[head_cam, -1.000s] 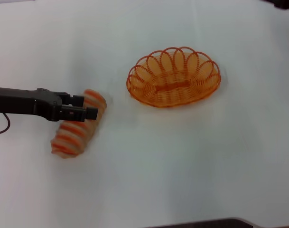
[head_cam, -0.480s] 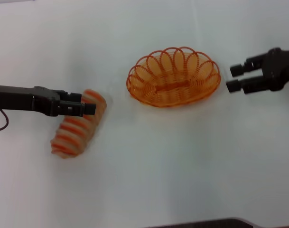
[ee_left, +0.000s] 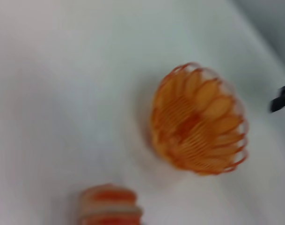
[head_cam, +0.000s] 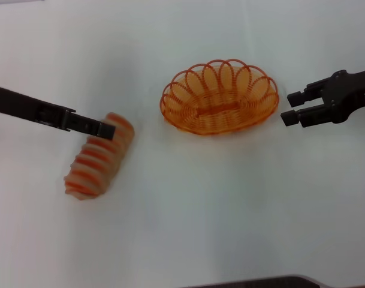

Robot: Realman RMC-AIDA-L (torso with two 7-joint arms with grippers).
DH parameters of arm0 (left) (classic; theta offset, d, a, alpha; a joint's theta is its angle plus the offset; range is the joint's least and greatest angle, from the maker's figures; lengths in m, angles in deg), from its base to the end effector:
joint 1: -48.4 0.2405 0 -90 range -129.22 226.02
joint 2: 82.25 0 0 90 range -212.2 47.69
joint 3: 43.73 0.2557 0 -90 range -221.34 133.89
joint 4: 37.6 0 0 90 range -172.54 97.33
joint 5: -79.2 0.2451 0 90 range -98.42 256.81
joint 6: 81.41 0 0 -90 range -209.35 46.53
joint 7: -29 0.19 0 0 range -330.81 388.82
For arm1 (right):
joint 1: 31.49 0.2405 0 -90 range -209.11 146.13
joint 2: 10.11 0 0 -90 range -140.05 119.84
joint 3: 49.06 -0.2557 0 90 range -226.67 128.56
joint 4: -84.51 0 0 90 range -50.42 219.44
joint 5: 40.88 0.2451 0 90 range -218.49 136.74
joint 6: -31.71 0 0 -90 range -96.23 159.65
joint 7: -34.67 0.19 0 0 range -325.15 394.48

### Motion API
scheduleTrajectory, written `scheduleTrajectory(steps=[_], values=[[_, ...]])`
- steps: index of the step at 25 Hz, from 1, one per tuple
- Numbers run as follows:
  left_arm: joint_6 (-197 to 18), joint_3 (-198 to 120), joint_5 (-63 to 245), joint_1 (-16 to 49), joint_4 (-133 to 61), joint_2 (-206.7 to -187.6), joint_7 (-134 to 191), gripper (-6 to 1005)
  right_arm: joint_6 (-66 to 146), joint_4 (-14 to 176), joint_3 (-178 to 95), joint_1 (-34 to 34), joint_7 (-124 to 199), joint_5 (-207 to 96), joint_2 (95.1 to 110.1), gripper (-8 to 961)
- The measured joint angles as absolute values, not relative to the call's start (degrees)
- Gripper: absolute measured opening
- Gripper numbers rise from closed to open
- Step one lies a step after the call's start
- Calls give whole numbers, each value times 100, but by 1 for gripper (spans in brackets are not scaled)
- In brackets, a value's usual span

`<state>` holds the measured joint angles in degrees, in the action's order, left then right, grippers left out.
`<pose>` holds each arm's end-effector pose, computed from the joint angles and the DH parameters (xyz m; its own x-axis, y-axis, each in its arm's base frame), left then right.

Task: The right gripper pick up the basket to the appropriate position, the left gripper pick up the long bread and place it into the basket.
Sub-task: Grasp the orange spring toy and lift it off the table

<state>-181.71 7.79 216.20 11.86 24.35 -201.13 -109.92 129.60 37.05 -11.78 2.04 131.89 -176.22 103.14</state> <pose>-0.2212 0.3816 -0.0101 0.5416 0.8399 0.0343 0.8393 -0.5381 -0.0775 0.2951 0.3733 0.0204 0.8210 -0.5443 -0.1722 -0.5658 -0.8161 -0.1181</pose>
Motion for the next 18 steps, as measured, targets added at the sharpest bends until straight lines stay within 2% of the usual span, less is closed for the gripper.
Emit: scheduleTrajectory(steps=[4, 10, 18], values=[[-17915, 1356, 22348, 1035, 2789, -20253, -11752, 801, 12784, 3715, -1147, 177, 13185, -17631, 10337, 573], [-17627, 1757, 23281, 697, 2820, -20577, -12122, 795, 12645, 3741, -1144, 173, 13243, -17699, 10352, 573], [-17284, 2572, 23525, 624, 2739, -20599, -12921, 787, 12567, 3734, -1144, 173, 13344, -17702, 10356, 573]])
